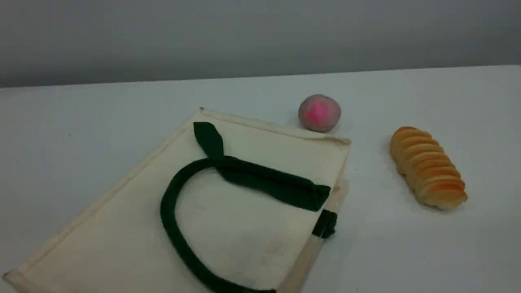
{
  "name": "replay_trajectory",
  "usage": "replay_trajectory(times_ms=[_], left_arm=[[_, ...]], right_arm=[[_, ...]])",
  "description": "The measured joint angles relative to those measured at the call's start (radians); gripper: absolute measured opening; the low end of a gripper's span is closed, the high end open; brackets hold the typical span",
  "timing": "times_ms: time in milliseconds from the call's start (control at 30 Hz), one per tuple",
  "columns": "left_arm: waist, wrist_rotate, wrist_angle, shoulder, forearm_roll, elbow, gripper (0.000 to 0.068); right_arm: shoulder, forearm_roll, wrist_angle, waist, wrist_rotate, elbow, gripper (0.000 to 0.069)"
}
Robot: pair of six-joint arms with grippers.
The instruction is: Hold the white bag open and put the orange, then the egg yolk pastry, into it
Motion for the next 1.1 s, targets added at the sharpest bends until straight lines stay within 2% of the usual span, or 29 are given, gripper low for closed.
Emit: replay_trajectory(times_ms=[200,500,733,1100], left_arm=[[0.001,-0.037,-0.001,-0.175,0.064,0.152,0.0401],[0.001,-0.160,-0.001,-0.312,0.265,0.273,0.0401],[0.001,-0.184,-0.004,-0.314,0.395,0.321,0.0401],[0.001,-0.183,-0.003,-0.314,0.387,0.449,0.0401]], right_arm=[[0.000,-0.003,0.019,0.000,0.005,0.016,0.0461],[0.000,-0.003,0.022,0.000,0.005,0.016,0.0461],[0.000,-0.003,0.023,0.000,0.005,0.016,0.0461],[0.000,-0.002,0.024,0.000,0.005,0.016,0.0461]])
